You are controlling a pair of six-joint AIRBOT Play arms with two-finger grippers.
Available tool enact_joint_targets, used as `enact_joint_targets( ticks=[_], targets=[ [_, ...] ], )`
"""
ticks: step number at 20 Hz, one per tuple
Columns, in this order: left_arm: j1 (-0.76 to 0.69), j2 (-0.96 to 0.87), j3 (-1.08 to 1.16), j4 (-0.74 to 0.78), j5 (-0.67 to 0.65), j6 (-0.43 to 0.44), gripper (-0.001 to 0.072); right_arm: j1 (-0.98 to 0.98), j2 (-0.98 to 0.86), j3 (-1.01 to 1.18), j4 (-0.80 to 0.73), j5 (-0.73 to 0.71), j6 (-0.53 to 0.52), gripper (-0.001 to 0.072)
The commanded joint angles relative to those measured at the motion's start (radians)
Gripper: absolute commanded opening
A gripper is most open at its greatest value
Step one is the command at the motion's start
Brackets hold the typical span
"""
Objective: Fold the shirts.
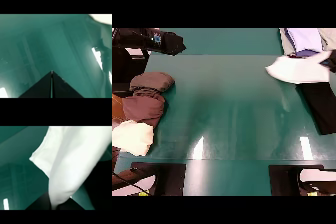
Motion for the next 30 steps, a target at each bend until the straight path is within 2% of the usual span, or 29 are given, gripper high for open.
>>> enact_joint_targets(
  ticks=[1,5,8,10,15,20,24,27,30],
  targets=[
    [-0.005,0.0,0.0,-0.003,0.023,-0.008,0.0024,-0.153,0.016,0.002,-0.002,-0.034,0.001,0.0017],
    [-0.005,0.0,0.0,-0.003,0.05,-0.008,0.0023,-0.185,0.016,0.002,0.012,-0.081,0.001,0.0017],
    [-0.005,0.0,0.0,-0.003,0.048,-0.008,0.0024,-0.185,0.016,0.039,0.13,-0.084,0.0,0.0017],
    [-0.005,0.0,0.0,-0.003,0.045,-0.008,0.0024,-0.175,0.016,0.119,0.132,-0.069,0.001,0.0017],
    [-0.005,0.0,0.0,0.0,0.038,0.0,0.0024,-0.187,0.016,0.289,0.124,0.085,0.001,0.0017],
    [-0.005,0.0,0.0,0.0,0.037,0.0,0.0024,-0.219,0.019,0.316,0.116,0.269,0.001,0.0017],
    [-0.005,0.0,0.0,0.001,0.036,0.0,0.0024,-0.231,0.022,0.316,-0.066,0.431,0.02,0.0017],
    [-0.005,0.0,0.0,0.001,0.035,0.0,0.0024,-0.231,0.033,0.315,-0.251,0.477,0.082,0.0017],
    [-0.005,0.0,0.0,0.003,0.034,0.001,0.0024,-0.231,0.036,0.313,-0.351,0.536,0.118,0.0018]
  ],
)
